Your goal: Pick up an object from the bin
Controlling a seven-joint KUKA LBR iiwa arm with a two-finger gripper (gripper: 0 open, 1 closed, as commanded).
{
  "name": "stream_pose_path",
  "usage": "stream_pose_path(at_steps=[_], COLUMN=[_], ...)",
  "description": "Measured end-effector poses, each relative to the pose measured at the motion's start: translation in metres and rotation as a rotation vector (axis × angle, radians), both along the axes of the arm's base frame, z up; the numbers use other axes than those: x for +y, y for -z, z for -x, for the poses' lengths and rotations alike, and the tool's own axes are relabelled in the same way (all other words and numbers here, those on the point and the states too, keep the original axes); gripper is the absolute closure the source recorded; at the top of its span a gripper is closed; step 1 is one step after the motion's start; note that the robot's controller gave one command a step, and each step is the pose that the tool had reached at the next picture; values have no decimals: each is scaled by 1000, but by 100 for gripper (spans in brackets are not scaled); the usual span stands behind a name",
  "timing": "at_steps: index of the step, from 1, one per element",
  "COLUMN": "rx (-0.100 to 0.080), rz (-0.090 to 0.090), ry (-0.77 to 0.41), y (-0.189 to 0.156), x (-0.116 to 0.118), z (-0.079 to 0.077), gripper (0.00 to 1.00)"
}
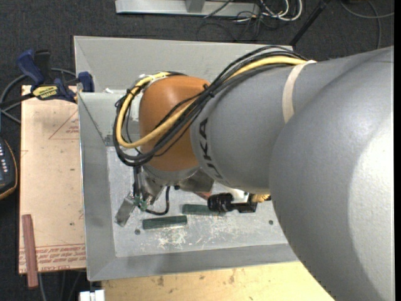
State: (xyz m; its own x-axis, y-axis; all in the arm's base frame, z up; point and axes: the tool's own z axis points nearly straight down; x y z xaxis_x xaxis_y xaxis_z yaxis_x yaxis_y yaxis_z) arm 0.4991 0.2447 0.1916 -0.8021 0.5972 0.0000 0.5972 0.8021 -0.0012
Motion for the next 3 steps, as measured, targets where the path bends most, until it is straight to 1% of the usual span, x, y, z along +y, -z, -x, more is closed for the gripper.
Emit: stream_pose_path(at_steps=[1,2,3], rx=[-3,7,1], rz=[-1,1,0], ry=[-319,-363,-283], y=[46,118,113], x=[-13,-98,-143], z=[-102,-152,-114], gripper=[0,0,0])
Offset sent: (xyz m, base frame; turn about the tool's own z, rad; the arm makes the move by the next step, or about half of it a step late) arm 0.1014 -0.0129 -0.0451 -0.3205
